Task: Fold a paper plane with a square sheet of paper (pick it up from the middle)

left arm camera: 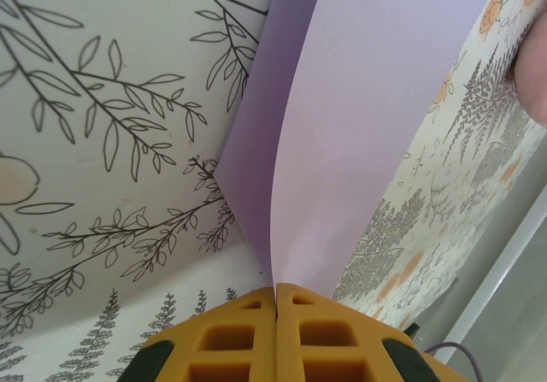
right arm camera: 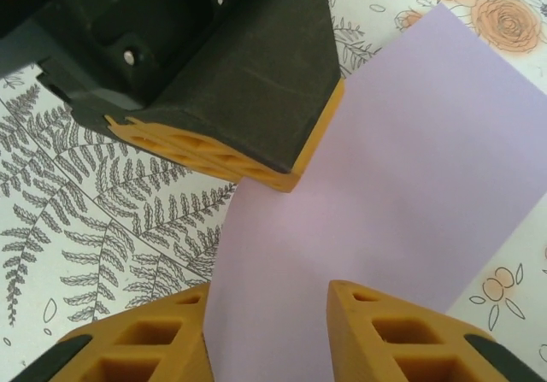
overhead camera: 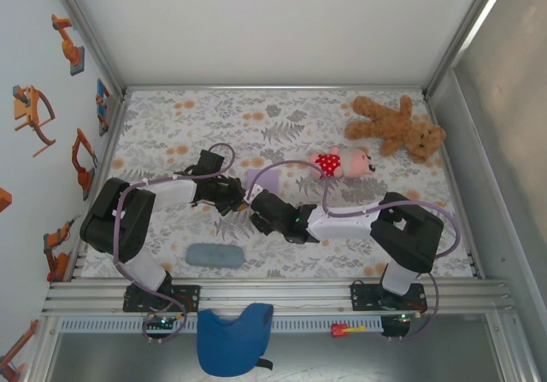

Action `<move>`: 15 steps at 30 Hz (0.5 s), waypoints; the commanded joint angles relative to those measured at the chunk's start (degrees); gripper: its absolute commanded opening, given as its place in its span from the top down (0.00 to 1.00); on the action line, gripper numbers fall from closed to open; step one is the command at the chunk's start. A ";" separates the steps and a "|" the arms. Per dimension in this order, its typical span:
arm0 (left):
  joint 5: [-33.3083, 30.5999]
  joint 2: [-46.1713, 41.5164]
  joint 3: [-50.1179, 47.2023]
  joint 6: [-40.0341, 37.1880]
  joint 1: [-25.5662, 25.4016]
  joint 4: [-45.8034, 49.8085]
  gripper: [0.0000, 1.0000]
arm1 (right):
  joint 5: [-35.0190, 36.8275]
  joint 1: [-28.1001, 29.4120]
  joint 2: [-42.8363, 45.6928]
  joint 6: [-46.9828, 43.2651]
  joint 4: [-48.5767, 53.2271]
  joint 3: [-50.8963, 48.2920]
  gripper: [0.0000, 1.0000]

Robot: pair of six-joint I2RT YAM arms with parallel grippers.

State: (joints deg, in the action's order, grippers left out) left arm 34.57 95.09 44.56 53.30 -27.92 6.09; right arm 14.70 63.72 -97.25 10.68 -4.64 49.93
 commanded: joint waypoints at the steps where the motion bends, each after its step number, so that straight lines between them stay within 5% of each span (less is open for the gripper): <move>1: 0.74 -1.35 0.88 0.62 -0.02 1.56 0.98 | 1.03 0.08 0.96 -0.36 -1.46 -0.63 0.70; 10: 0.77 -2.31 0.94 1.16 -0.02 1.73 0.95 | -2.13 -0.01 -0.15 -0.23 -2.83 -0.64 0.82; 15: 0.70 -3.55 0.93 1.25 0.35 2.17 0.89 | -5.11 -0.31 0.06 -0.19 -3.43 -1.30 0.97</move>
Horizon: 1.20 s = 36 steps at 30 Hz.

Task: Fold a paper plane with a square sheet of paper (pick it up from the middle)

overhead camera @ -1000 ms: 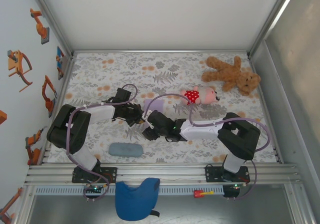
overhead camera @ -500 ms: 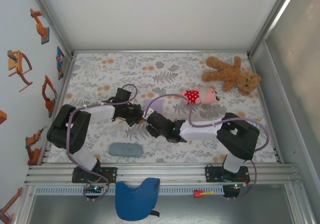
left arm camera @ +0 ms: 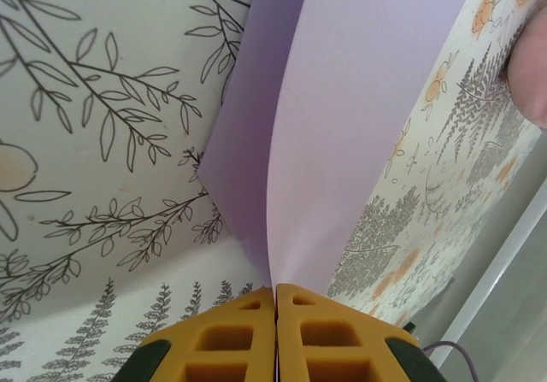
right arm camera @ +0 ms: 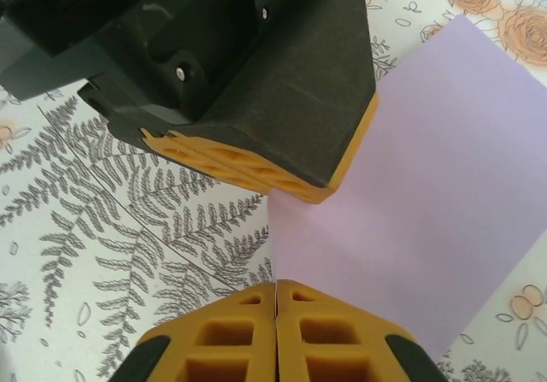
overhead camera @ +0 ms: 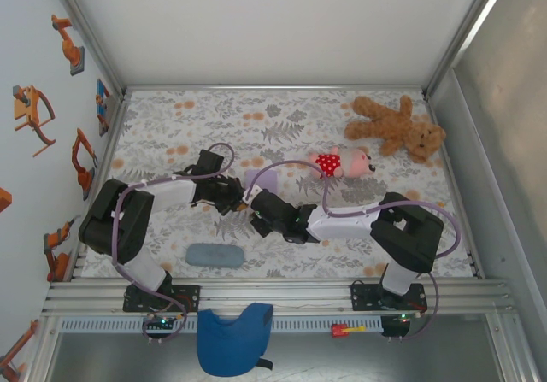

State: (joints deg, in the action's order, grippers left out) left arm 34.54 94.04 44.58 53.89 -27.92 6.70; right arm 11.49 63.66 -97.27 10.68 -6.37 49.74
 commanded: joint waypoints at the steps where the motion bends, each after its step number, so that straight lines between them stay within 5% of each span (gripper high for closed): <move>1: 0.44 -3.00 0.80 0.62 0.61 1.98 0.87 | -2.59 -0.36 0.45 -0.01 -1.96 -1.49 0.99; 7: -1.95 -6.29 0.61 -1.50 3.47 5.20 0.71 | -11.36 -2.42 3.63 1.54 -4.91 -4.52 1.00; 13: 0.55 -6.81 0.97 -0.70 3.71 0.17 0.67 | -21.65 -4.45 4.25 5.11 -7.33 -5.91 1.00; 25: -0.92 6.99 10.62 -5.20 0.07 4.57 0.76 | -30.85 -6.48 1.33 13.61 -15.03 -7.90 1.00; 36: -8.74 14.02 16.61 -10.19 -2.10 15.75 0.82 | -31.29 -8.26 -0.74 17.58 -14.48 -7.81 1.00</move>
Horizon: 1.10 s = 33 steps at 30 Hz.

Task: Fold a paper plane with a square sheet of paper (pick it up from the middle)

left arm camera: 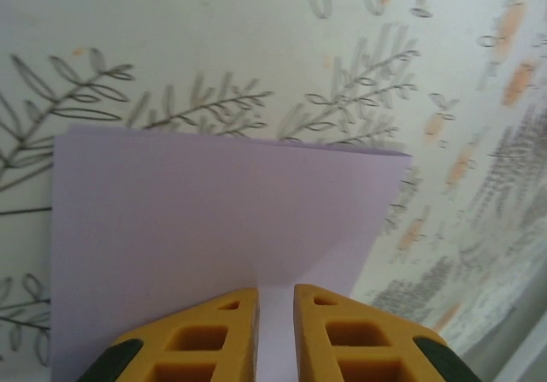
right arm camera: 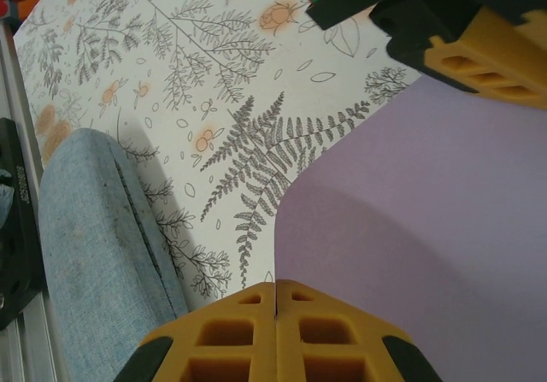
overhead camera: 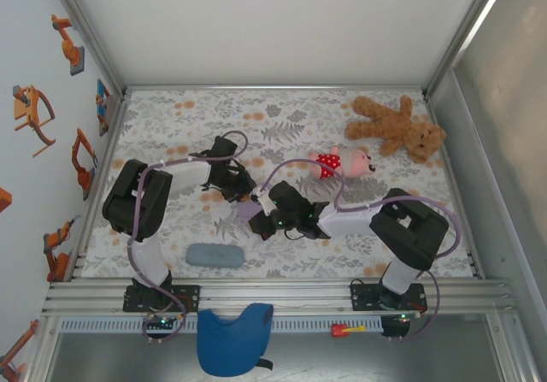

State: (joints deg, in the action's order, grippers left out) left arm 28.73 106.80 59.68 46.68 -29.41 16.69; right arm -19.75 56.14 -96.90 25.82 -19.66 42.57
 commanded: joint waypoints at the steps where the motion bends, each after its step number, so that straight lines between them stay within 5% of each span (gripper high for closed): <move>1: -3.30 1.70 1.66 -3.16 -0.70 6.15 0.82 | 0.49 -1.01 -1.26 3.09 -0.84 -0.57 1.00; 33: -2.52 3.12 1.67 -3.92 -1.35 5.72 0.85 | 9.93 -2.88 -3.14 6.19 5.86 1.99 1.00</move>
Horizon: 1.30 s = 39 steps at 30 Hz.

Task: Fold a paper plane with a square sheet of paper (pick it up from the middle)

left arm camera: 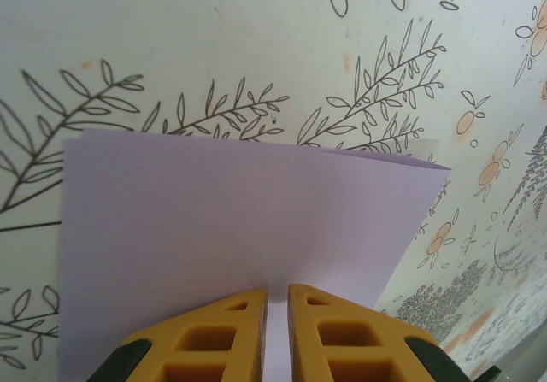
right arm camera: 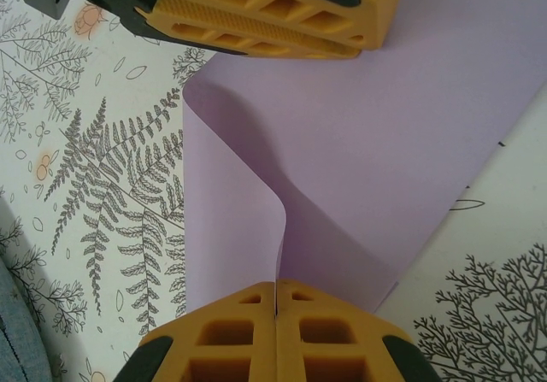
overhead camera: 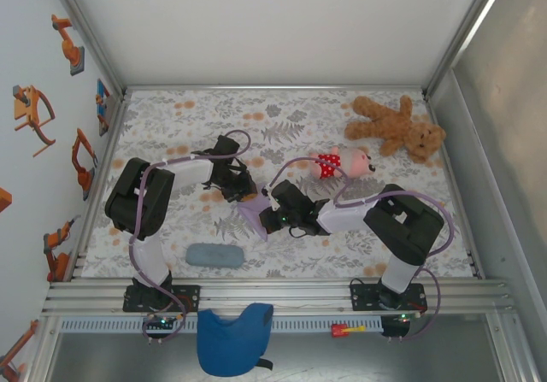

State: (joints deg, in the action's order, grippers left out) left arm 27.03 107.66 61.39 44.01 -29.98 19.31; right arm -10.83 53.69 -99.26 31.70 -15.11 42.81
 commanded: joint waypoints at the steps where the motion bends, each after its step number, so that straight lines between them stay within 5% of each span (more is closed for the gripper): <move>1: -0.83 2.14 -0.04 -1.22 -0.77 3.07 0.85 | 0.91 -0.43 -0.76 0.36 1.32 1.80 1.00; 39: -0.31 1.62 -0.39 -0.94 -0.95 2.62 0.85 | -0.82 -0.87 -4.28 0.37 4.34 4.04 1.00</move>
State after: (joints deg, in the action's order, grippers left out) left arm 27.09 107.77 61.39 44.01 -30.39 19.11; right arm -12.38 53.10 -102.15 31.70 -12.71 45.63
